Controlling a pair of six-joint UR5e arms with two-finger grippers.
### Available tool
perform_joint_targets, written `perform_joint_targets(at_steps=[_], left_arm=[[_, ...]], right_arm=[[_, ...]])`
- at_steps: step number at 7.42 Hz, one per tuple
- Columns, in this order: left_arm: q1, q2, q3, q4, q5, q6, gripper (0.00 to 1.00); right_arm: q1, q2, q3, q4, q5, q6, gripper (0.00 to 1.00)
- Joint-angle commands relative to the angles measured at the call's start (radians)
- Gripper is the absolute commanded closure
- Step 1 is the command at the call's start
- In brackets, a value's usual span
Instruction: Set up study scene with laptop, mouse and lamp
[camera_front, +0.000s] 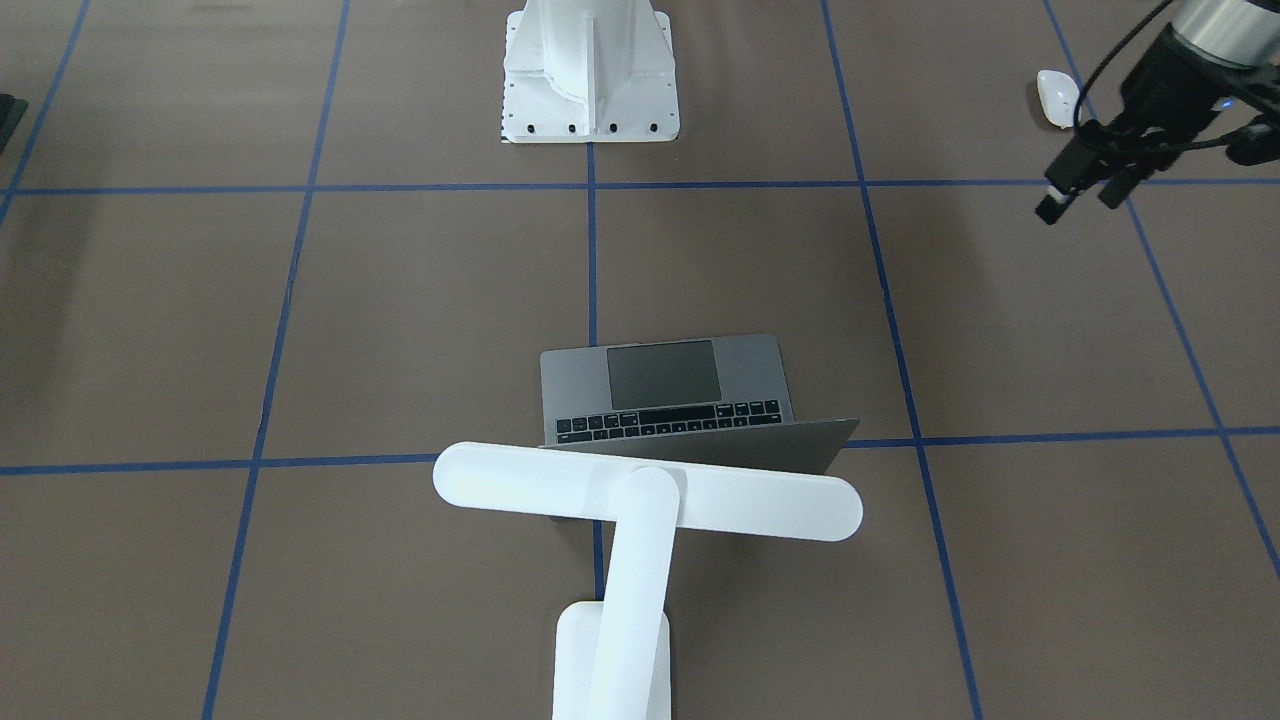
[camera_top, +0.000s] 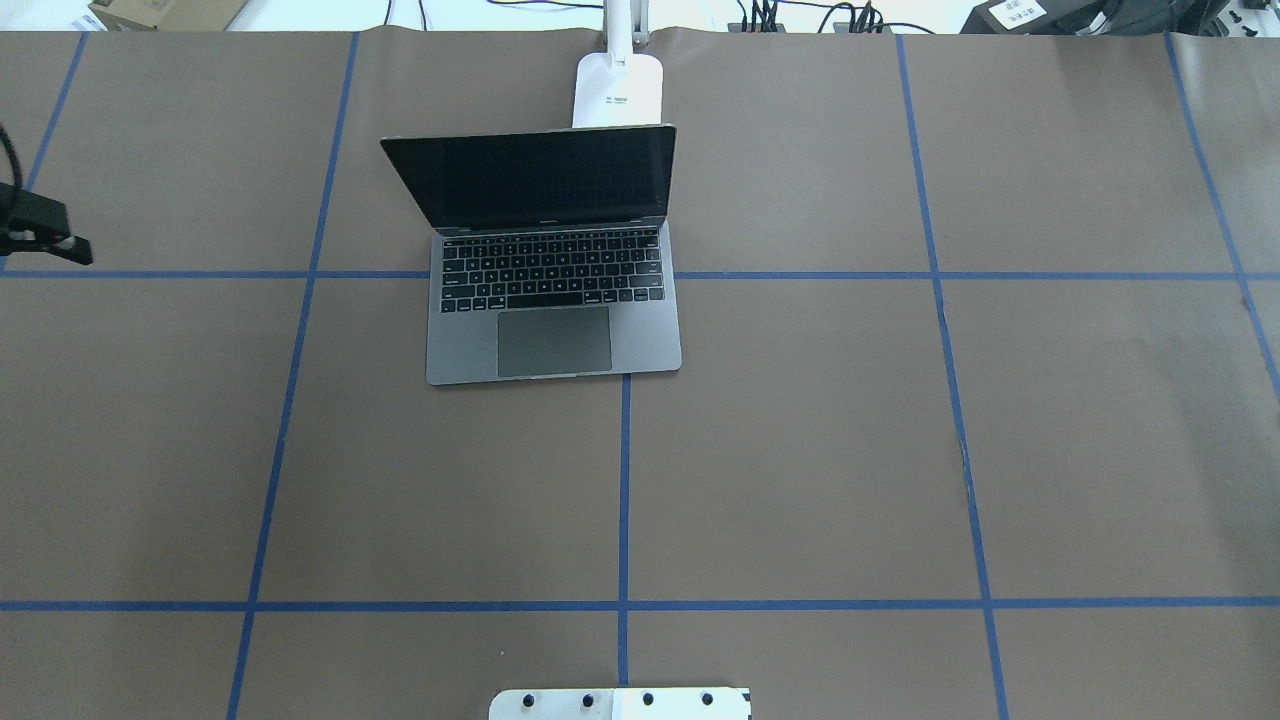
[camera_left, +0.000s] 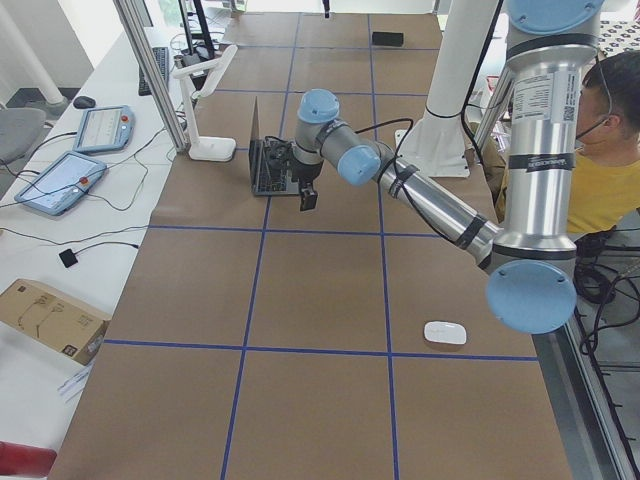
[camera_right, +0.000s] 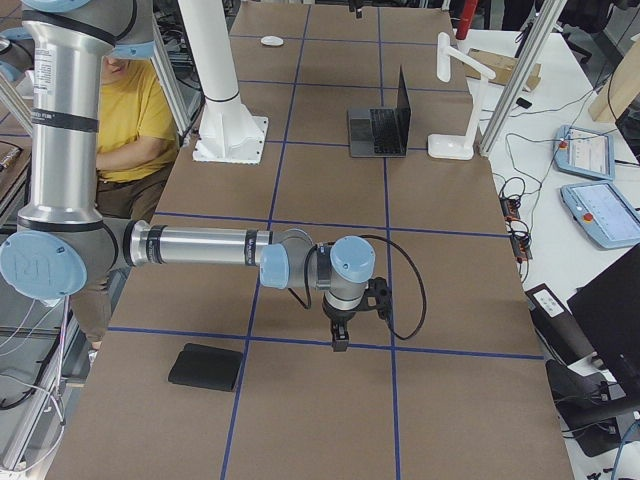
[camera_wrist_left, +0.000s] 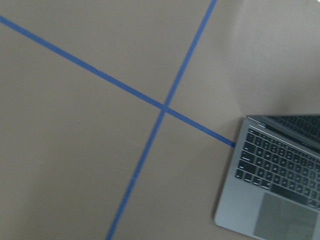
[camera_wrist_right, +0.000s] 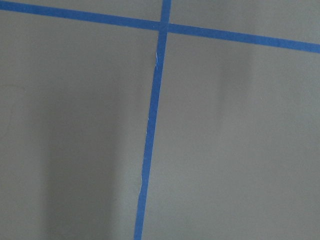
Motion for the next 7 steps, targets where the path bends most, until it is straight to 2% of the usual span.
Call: perform_joint_targets(at_steps=[1, 2, 3, 5, 6, 7], left_arm=[[-0.243, 0.121, 0.109, 0.002, -0.062, 0.56, 0.0], [-0.36, 0.121, 0.222, 0.002, -0.137, 0.784, 0.0], [-0.447, 0.121, 0.321, -0.001, -0.191, 0.903, 0.0], [-0.491, 0.138, 0.369, -0.001, -0.196, 0.949, 0.0], [-0.494, 0.153, 0.369, -0.002, -0.194, 0.949, 0.0], [-0.499, 0.158, 0.371, -0.004, -0.196, 0.949, 0.0]], right_arm=[[0.0, 0.0, 0.02, 0.001, 0.023, 0.006, 0.0], [0.002, -0.006, 0.018, -0.001, 0.012, 0.007, 0.0], [0.003, -0.015, 0.008, -0.001, 0.011, 0.006, 0.0], [0.04, -0.028, -0.037, -0.001, 0.012, -0.006, 0.0], [0.108, -0.02, -0.067, -0.004, 0.029, -0.006, 0.0], [0.168, -0.017, -0.137, -0.002, 0.026, 0.0, 0.0]])
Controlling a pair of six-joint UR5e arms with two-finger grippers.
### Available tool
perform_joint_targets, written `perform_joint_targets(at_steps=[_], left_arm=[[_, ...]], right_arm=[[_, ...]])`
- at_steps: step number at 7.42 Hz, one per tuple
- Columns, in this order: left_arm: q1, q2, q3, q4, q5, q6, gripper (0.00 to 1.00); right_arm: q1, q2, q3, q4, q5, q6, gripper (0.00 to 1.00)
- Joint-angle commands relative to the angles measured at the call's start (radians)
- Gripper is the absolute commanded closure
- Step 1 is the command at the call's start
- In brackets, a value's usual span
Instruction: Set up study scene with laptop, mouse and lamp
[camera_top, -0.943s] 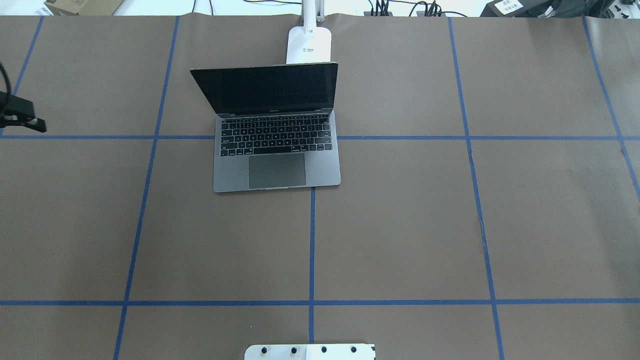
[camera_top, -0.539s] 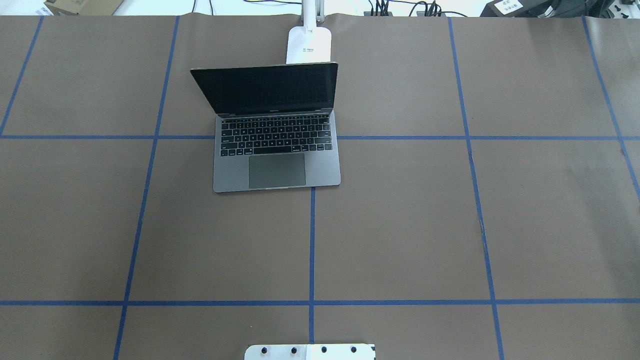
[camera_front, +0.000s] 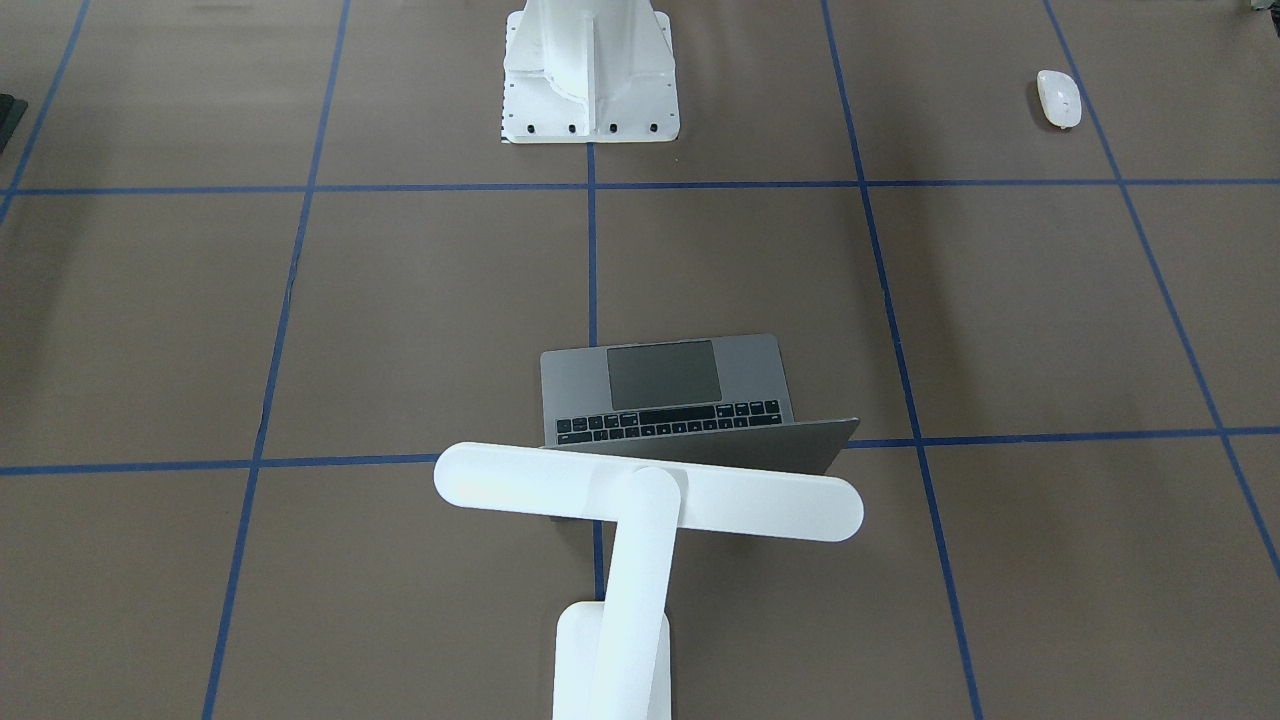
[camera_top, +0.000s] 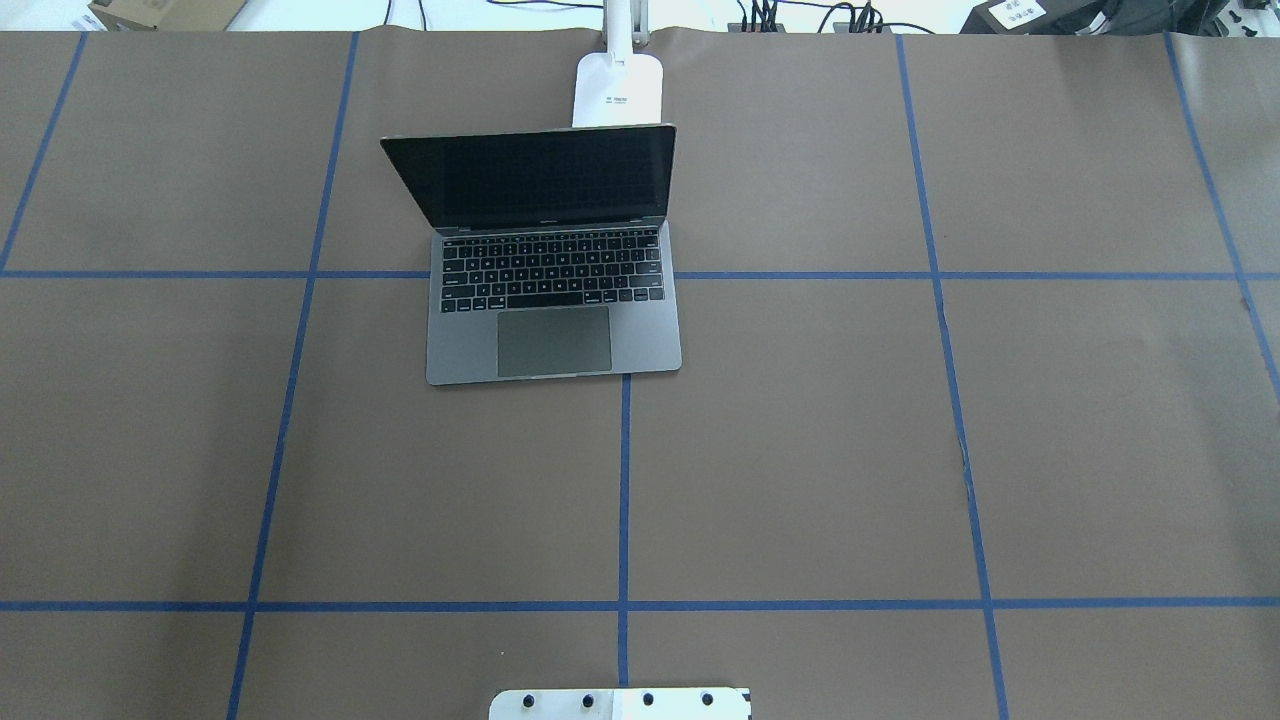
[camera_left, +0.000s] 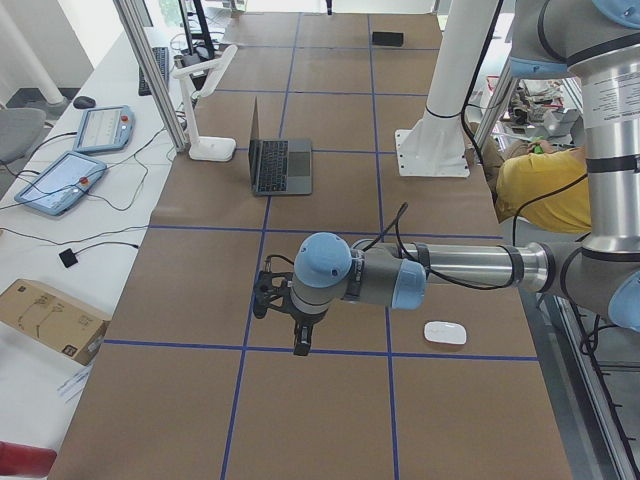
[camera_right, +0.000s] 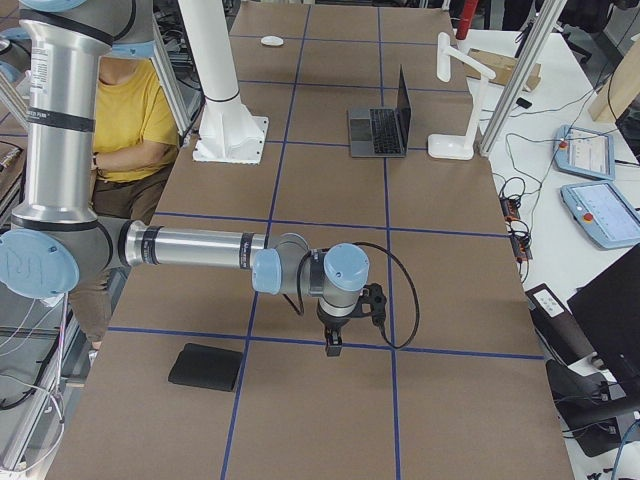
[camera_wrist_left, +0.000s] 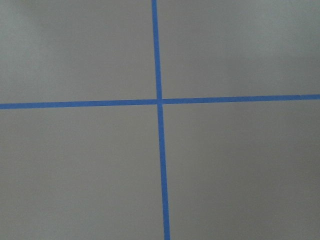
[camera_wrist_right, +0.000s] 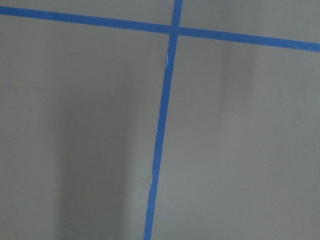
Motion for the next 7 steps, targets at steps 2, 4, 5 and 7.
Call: perform_joint_targets(at_steps=[2, 4, 5, 7], left_arm=[[-0.014, 0.034, 0.006, -0.006, 0.003, 0.006, 0.0], [-0.071, 0.035, -0.006, -0.005, 0.003, 0.006, 0.0], [-0.069, 0.037, 0.0, 0.0, 0.012, 0.006, 0.0], [-0.069, 0.052, 0.001, -0.002, 0.012, 0.006, 0.0]], right_arm=[[0.152, 0.009, -0.152, -0.011, 0.008, 0.012, 0.0], [0.172, 0.003, -0.151, -0.023, 0.01, 0.014, 0.0], [0.216, -0.029, -0.128, -0.018, 0.005, 0.014, 0.0], [0.217, -0.019, -0.091, -0.049, -0.027, 0.317, 0.0]])
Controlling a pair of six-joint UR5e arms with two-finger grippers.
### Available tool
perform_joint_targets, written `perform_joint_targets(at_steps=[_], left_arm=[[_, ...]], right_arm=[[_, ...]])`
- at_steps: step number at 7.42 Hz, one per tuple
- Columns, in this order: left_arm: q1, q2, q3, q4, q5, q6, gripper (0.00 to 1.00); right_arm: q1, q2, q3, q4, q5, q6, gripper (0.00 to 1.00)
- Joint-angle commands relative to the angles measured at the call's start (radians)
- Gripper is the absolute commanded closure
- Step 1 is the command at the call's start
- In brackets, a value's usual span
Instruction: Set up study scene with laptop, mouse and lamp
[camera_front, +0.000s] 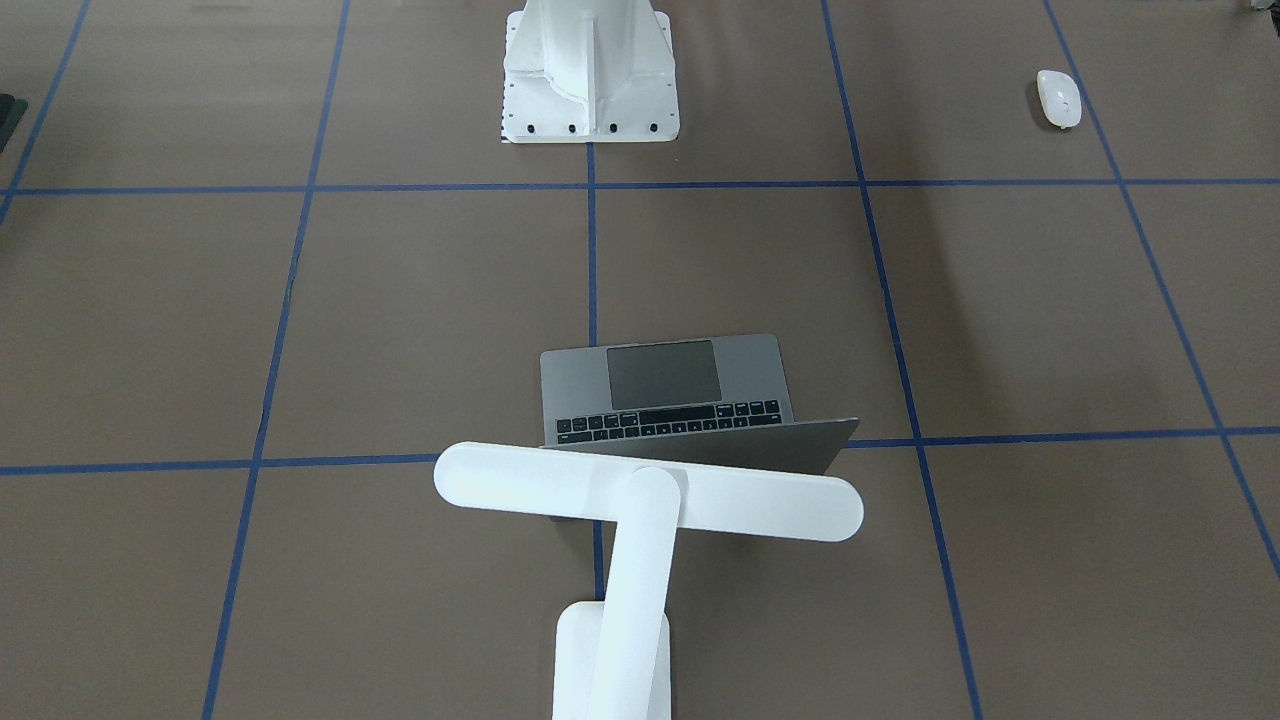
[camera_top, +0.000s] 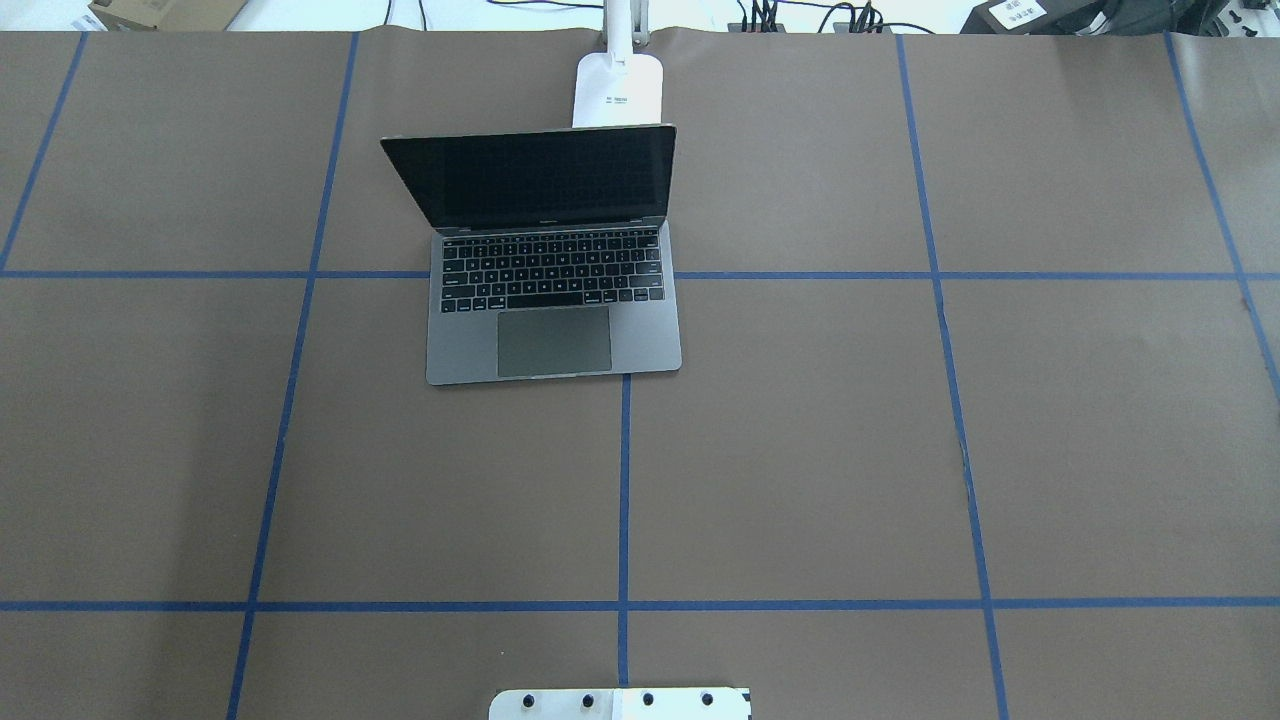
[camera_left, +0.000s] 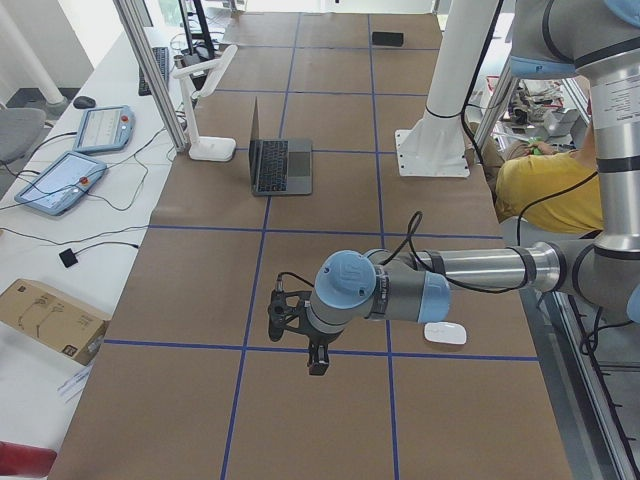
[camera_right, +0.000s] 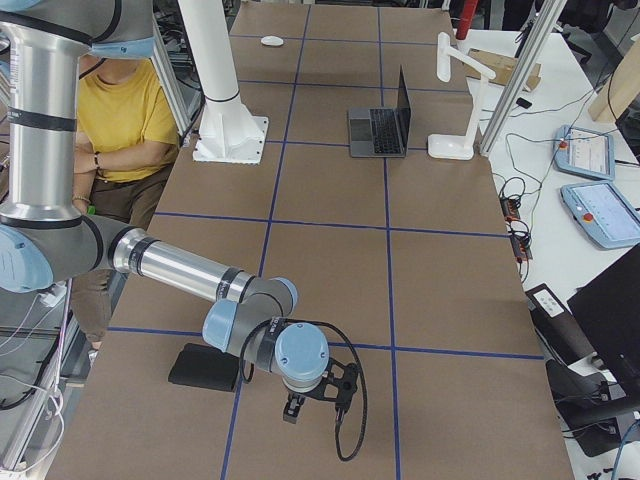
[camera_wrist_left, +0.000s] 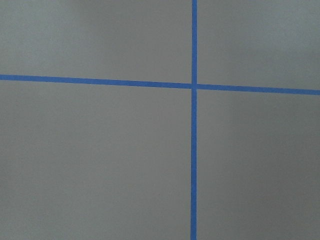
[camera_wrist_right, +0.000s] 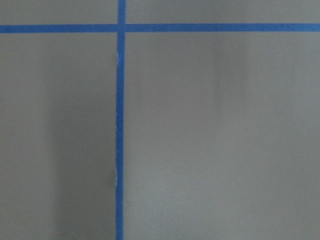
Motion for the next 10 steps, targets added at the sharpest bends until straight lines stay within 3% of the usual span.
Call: perform_joint_targets(at_steps=[1, 3, 4, 5, 10], left_arm=[[-0.002, 0.008, 0.005, 0.0, 0.001, 0.0, 0.0], [-0.003, 0.008, 0.007, 0.0, 0.001, 0.0, 0.0], [-0.002, 0.013, 0.01, 0.005, 0.001, -0.003, 0.0], [0.001, 0.03, 0.019, 0.003, 0.003, -0.006, 0.0], [0.011, 0.033, 0.085, 0.005, 0.018, -0.011, 0.0]], right_arm=[[0.006, -0.001, 0.079, -0.042, -0.078, 0.356, 0.0], [0.006, -0.002, 0.096, -0.128, -0.067, 0.667, 0.01], [0.006, -0.004, 0.096, -0.168, -0.02, 0.811, 0.01], [0.006, -0.042, 0.104, -0.159, -0.007, 0.901, 0.01], [-0.007, -0.149, 0.092, -0.147, -0.018, 0.942, 0.04]])
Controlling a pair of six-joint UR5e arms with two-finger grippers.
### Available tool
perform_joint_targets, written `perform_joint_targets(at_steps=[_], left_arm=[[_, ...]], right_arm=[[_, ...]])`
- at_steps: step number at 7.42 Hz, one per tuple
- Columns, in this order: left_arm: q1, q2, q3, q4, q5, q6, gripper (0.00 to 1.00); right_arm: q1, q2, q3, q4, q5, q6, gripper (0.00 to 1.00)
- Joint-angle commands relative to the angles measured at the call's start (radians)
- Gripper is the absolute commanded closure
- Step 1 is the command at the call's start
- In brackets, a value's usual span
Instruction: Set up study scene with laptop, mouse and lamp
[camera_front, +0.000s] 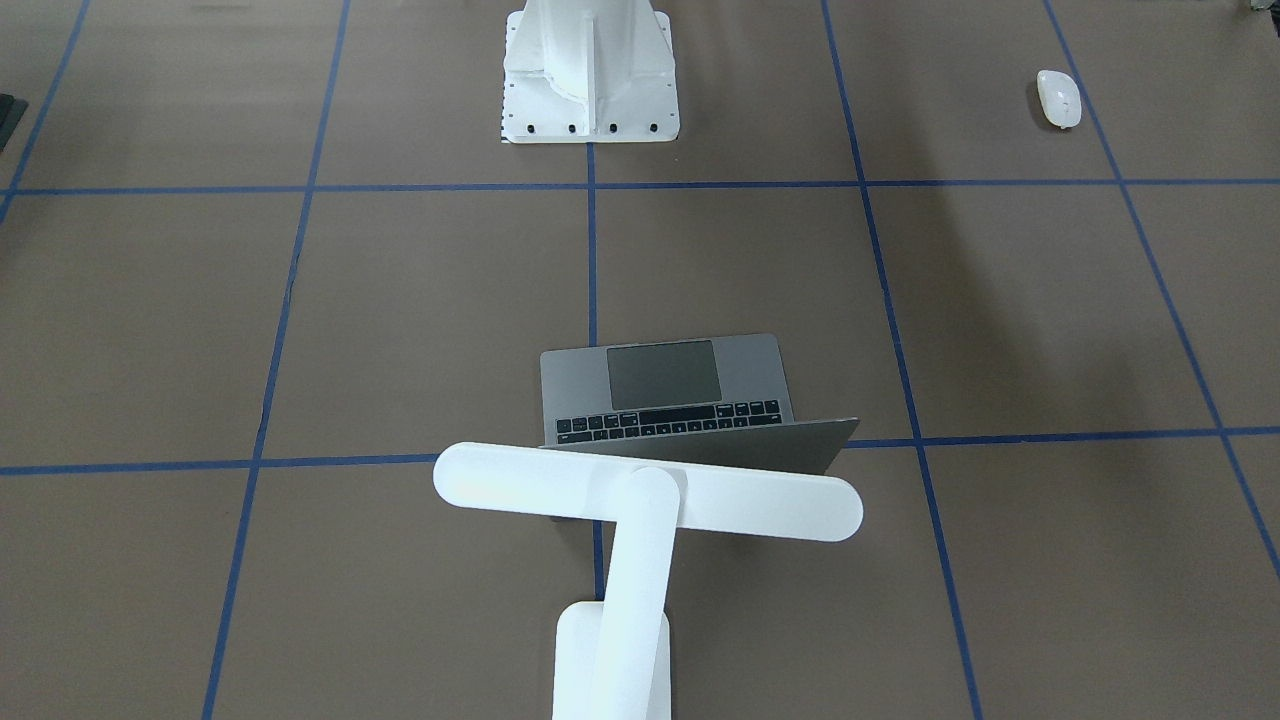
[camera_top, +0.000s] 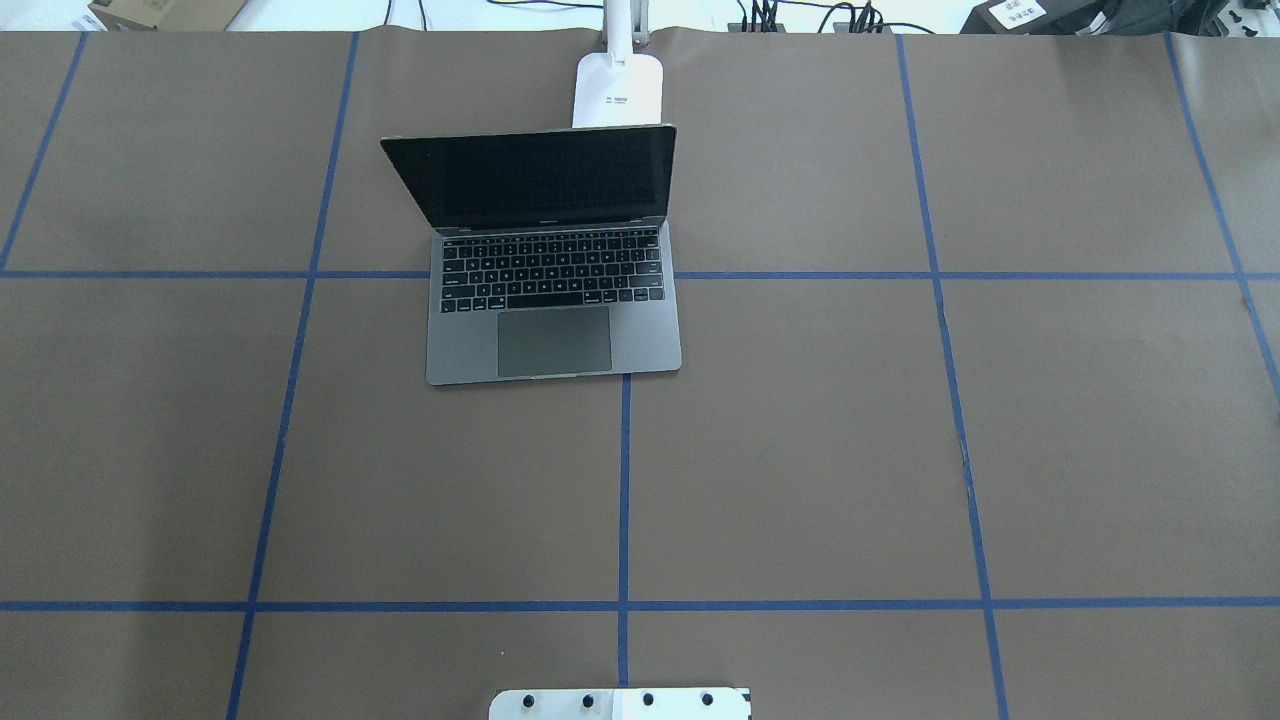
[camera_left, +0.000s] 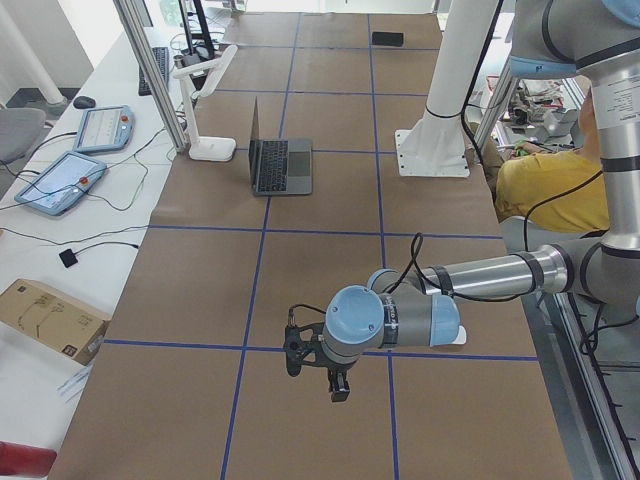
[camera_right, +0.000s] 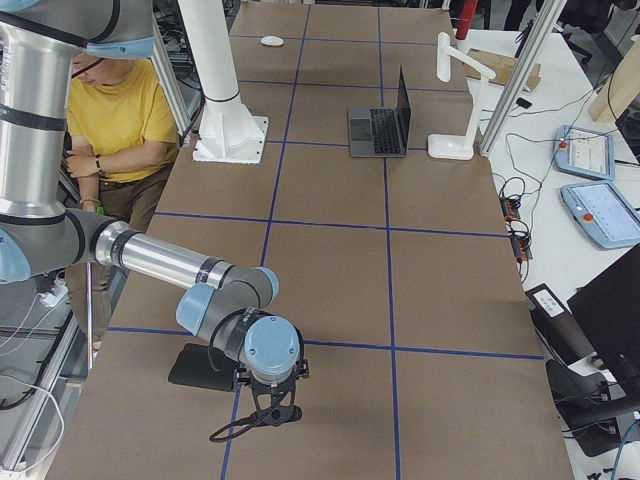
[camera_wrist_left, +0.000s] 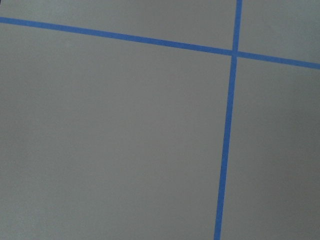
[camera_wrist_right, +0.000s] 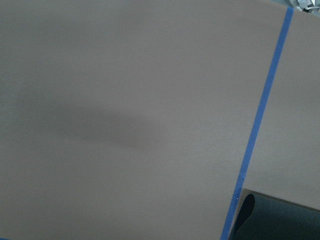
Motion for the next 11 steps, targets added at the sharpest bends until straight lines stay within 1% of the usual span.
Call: perform_joint_targets(at_steps=[1, 3, 4, 5, 6, 8, 9, 10, 11], left_arm=[[0.0, 0.001, 0.004, -0.002, 0.0, -0.002, 0.0], [0.0, 0.001, 0.003, -0.002, -0.003, -0.002, 0.0], [0.0, 0.001, 0.001, -0.002, -0.003, 0.0, 0.0], [0.0, 0.001, -0.002, -0.002, -0.003, -0.002, 0.0], [0.0, 0.001, -0.002, -0.002, -0.003, 0.0, 0.0], [0.0, 0.001, -0.002, -0.002, -0.003, 0.0, 0.0], [0.0, 0.001, -0.003, -0.002, -0.004, 0.0, 0.0], [0.0, 0.001, -0.003, -0.002, -0.004, 0.0, 0.0], [0.0, 0.001, -0.005, -0.002, -0.006, 0.0, 0.0]], right_arm=[[-0.021, -0.042, -0.019, -0.014, 0.0, 0.096, 0.08], [-0.088, -0.044, -0.04, -0.061, 0.013, 0.128, 0.08], [-0.12, -0.044, -0.05, -0.063, 0.014, 0.128, 0.08], [-0.159, -0.044, -0.095, -0.06, 0.033, 0.126, 0.08], [-0.196, -0.042, -0.117, -0.054, 0.075, 0.125, 0.08], [-0.219, -0.042, -0.189, -0.05, 0.121, 0.113, 0.13], [-0.228, -0.039, -0.209, -0.05, 0.131, 0.114, 0.15], [-0.245, -0.036, -0.218, -0.05, 0.178, 0.119, 0.15], [-0.266, -0.033, -0.227, -0.05, 0.185, 0.119, 0.18]])
